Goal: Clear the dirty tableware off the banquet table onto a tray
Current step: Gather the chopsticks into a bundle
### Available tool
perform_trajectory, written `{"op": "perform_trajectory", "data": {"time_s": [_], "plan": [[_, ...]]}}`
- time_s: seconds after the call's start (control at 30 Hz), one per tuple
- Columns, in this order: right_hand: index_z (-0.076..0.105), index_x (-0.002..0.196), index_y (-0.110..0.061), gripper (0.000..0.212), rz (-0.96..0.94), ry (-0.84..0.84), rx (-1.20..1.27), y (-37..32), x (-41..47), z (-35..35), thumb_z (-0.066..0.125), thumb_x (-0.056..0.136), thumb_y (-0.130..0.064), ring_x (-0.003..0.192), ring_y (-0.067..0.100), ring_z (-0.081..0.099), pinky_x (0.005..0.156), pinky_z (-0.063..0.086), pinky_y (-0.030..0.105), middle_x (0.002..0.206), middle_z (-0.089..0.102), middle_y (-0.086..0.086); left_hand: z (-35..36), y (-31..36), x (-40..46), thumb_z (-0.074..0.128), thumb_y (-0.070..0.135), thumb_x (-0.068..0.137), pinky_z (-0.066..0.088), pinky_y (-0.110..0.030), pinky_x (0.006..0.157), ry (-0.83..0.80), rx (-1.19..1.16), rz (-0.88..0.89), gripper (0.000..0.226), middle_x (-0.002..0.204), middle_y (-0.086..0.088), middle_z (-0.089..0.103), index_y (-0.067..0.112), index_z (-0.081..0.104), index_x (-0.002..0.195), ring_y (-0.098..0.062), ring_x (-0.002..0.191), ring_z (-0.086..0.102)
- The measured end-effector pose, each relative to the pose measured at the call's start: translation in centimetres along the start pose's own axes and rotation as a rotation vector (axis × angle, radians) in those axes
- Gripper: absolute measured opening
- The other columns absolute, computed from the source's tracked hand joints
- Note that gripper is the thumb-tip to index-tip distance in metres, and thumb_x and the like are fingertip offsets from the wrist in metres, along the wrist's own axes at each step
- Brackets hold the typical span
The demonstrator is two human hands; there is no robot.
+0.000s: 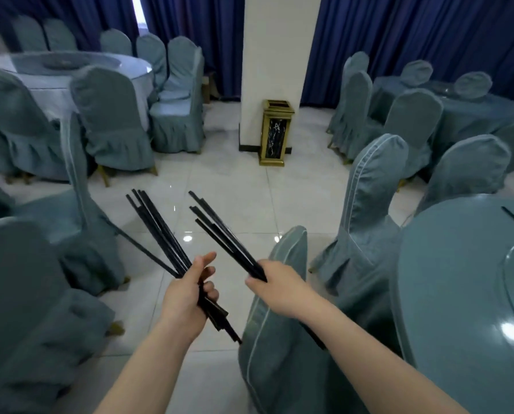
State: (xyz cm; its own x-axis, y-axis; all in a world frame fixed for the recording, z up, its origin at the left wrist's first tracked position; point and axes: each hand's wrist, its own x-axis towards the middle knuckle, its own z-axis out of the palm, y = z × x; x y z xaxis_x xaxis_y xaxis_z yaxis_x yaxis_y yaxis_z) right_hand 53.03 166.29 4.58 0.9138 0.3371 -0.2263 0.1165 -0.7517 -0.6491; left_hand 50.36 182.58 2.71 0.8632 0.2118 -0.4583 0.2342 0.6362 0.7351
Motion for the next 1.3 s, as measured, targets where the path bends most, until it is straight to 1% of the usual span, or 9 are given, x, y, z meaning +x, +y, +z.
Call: {"op": "perform_trajectory", "data": {"time_s": [0.1, 0.33, 0.5, 0.63, 0.77, 0.93, 1.07, 1.17, 1.3], "plan": [[0.052, 0.084, -0.018, 0.017, -0.043, -0.059, -0.02, -4.9, 2.6, 3.3, 0.049, 0.094, -0.033, 0.064, 0.013, 0.051, 0.053, 0.039, 0.027, 0.073, 0.054, -0.004, -3.1, 3.3, 1.5, 0.058, 0.026, 0.094, 0.029, -0.017, 0.035, 0.014, 0.004, 0.016, 0.02, 0.087, -0.004, 0.065, 0.008, 0.066, 0.092, -0.005, 0.039, 0.028], [0.044, 0.109, -0.01, 0.019, -0.067, -0.093, -0.348, -10.8, 8.5, 8.5, 0.042, 0.1, -0.026, 0.076, 0.027, 0.052, 0.06, 0.039, 0.034, 0.099, 0.06, 0.015, -6.7, 8.4, 6.2, 0.069, 0.028, 0.085, 0.027, -0.018, 0.035, 0.072, 0.08, 0.01, 0.03, 0.054, 0.005, 0.059, 0.0, 0.063, 0.092, -0.006, 0.036, 0.026], [0.041, 0.107, -0.009, 0.016, -0.17, -0.022, -0.518, -11.4, 14.1, 9.2, 0.043, 0.099, -0.023, 0.075, 0.034, 0.055, 0.058, 0.033, 0.035, 0.097, 0.063, 0.015, -7.5, 10.9, 12.2, 0.062, 0.023, 0.091, 0.029, -0.015, 0.033, 0.138, -0.05, -0.03, 0.018, 0.072, -0.004, 0.071, 0.01, 0.057, 0.08, -0.006, 0.033, 0.031], [0.045, 0.105, -0.013, 0.025, -0.179, 0.01, -0.527, -10.7, 20.0, 7.5, 0.046, 0.096, -0.036, 0.082, 0.035, 0.058, 0.06, 0.033, 0.034, 0.098, 0.064, 0.01, -7.0, 13.1, 18.4, 0.057, 0.02, 0.093, 0.034, -0.014, 0.035, 0.217, -0.076, -0.028, 0.015, 0.072, -0.005, 0.071, 0.011, 0.056, 0.08, -0.006, 0.033, 0.035], [0.048, 0.105, -0.017, 0.027, -0.182, 0.033, -0.482, -9.4, 27.2, 4.3, 0.047, 0.094, -0.041, 0.087, 0.033, 0.059, 0.062, 0.034, 0.034, 0.098, 0.064, 0.007, -3.7, 16.1, 25.7, 0.05, 0.018, 0.093, 0.036, -0.017, 0.038, 0.247, -0.042, -0.03, 0.016, 0.078, -0.004, 0.07, 0.011, 0.056, 0.079, -0.007, 0.035, 0.036], [0.049, 0.098, -0.02, 0.019, -0.187, 0.11, -0.477, -7.7, 36.2, -1.5, 0.047, 0.094, -0.038, 0.078, 0.03, 0.054, 0.06, 0.032, 0.032, 0.092, 0.063, 0.004, 3.2, 19.3, 34.1, 0.048, 0.024, 0.095, 0.041, -0.027, 0.06, 0.169, 0.029, -0.058, 0.018, 0.084, 0.003, 0.074, 0.016, 0.056, 0.08, -0.014, 0.061, 0.051], [0.041, 0.091, -0.018, 0.005, -0.189, 0.187, -0.546, -7.3, 43.0, -5.1, 0.044, 0.094, -0.022, 0.067, 0.03, 0.044, 0.055, 0.028, 0.033, 0.088, 0.06, 0.005, 8.6, 21.7, 40.3, 0.051, 0.027, 0.096, 0.045, -0.031, 0.062, 0.162, -0.09, -0.079, 0.022, 0.082, 0.0, 0.068, 0.017, 0.05, 0.076, -0.015, 0.069, 0.055], [0.031, 0.088, -0.019, 0.017, -0.141, 0.209, -0.634, -6.4, 47.5, -7.3, 0.045, 0.091, -0.009, 0.062, 0.03, 0.041, 0.045, 0.018, 0.031, 0.089, 0.059, 0.007, 12.1, 22.4, 45.2, 0.056, 0.025, 0.095, 0.046, -0.032, 0.061, 0.122, -0.126, -0.109, 0.012, 0.078, 0.0, 0.064, 0.015, 0.055, 0.088, -0.014, 0.07, 0.057], [0.041, 0.098, -0.015, 0.01, -0.06, 0.237, -0.687, -4.2, 54.4, -11.4, 0.048, 0.092, -0.011, 0.074, 0.034, 0.057, 0.049, 0.024, 0.032, 0.095, 0.06, 0.007, 17.4, 22.8, 53.4, 0.052, 0.018, 0.094, 0.046, -0.034, 0.056, 0.049, -0.1, -0.163, 0.014, 0.07, 0.001, 0.058, 0.014, 0.052, 0.081, -0.015, 0.06, 0.053]]}}
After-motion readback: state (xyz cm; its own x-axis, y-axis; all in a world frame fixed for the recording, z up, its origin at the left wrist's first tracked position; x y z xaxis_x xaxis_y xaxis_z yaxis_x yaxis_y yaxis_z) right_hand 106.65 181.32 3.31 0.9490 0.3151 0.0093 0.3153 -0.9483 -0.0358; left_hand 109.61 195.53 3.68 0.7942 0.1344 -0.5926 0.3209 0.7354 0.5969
